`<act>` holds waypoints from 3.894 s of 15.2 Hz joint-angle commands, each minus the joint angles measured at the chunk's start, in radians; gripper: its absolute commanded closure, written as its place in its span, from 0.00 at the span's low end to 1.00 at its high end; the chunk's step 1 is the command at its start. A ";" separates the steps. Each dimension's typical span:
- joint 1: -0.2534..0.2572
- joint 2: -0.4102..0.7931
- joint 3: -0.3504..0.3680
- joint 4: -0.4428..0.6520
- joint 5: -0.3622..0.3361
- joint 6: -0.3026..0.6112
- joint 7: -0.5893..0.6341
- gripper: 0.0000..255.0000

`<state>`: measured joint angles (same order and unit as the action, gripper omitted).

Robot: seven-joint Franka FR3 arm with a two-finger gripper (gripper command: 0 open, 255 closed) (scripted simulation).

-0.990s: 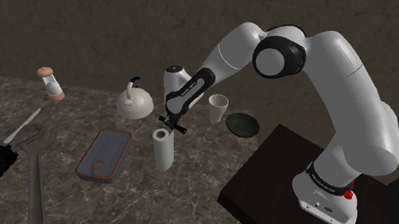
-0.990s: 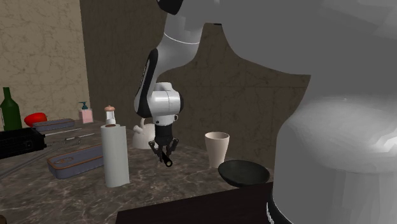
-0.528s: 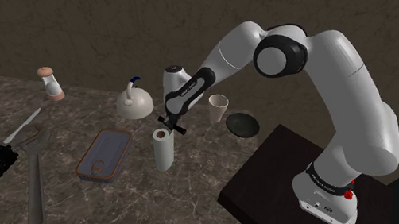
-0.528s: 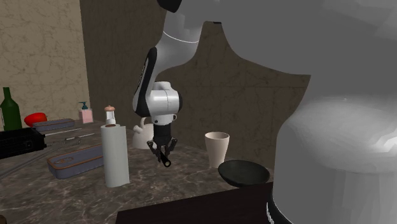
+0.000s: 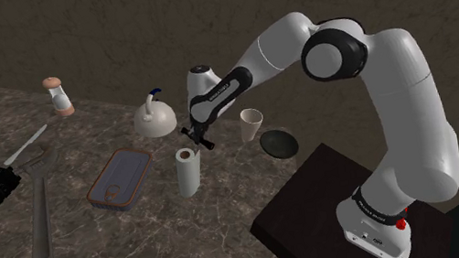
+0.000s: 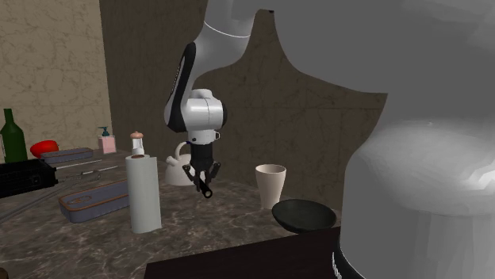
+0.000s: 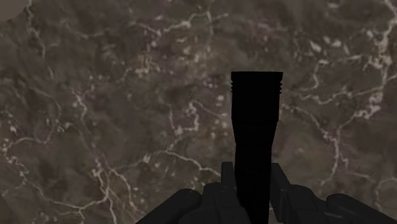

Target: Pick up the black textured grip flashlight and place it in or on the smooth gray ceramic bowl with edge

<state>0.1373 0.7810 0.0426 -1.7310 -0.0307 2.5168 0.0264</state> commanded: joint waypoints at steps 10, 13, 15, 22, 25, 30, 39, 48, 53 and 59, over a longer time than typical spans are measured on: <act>-0.004 -0.116 0.005 -0.029 0.004 -0.088 -0.002 1.00; -0.005 -0.143 0.006 -0.032 0.006 -0.111 -0.002 1.00; -0.028 -0.197 0.004 -0.130 0.009 -0.068 -0.027 1.00; -0.115 -0.363 -0.006 -0.425 0.026 0.061 -0.132 1.00; -0.156 -0.425 -0.012 -0.533 0.035 0.106 -0.186 1.00; -0.229 -0.519 -0.029 -0.693 0.052 0.172 -0.291 1.00; -0.377 -0.655 -0.087 -0.920 0.083 0.258 -0.525 1.00; -0.424 -0.577 -0.095 -0.950 0.123 0.366 -0.620 1.00; -0.441 -0.485 -0.073 -0.932 0.150 0.439 -0.641 1.00; -0.447 -0.458 -0.066 -0.925 0.155 0.460 -0.646 1.00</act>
<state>-0.3089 0.3212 -0.0230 -2.6547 0.1242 2.9772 -0.6198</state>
